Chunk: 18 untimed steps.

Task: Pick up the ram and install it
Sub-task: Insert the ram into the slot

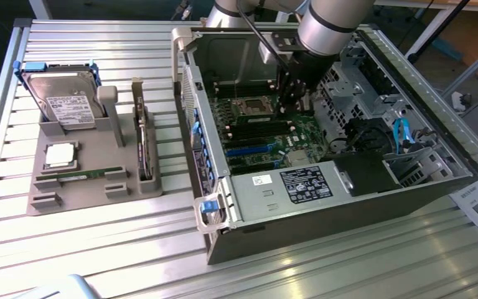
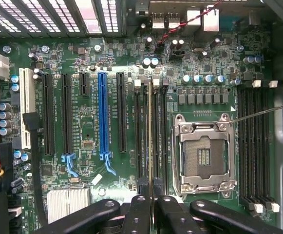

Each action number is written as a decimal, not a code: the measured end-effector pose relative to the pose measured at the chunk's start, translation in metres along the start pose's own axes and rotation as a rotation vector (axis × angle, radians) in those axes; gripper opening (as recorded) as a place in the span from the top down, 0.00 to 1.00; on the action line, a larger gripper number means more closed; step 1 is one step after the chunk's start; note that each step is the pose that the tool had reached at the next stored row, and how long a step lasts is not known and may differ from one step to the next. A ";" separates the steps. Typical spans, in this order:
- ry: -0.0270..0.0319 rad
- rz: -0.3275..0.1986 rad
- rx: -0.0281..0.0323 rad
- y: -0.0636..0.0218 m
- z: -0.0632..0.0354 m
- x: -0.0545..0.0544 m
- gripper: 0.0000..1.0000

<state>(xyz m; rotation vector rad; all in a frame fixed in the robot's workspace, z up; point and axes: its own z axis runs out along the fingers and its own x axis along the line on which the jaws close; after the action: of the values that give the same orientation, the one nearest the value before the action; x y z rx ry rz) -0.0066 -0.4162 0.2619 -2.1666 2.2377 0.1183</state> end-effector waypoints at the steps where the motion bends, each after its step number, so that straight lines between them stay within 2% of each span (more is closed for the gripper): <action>1: 0.0000 0.000 0.0001 0.0000 0.0010 0.000 0.88; 14: 0.0003 0.000 0.0001 -0.0006 0.0127 0.004 0.88; 18: 0.0000 0.000 0.0002 -0.0006 0.0131 0.004 0.88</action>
<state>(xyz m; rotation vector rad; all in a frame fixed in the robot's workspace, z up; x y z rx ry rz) -0.0065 -0.4192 0.2485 -2.1665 2.2376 0.1180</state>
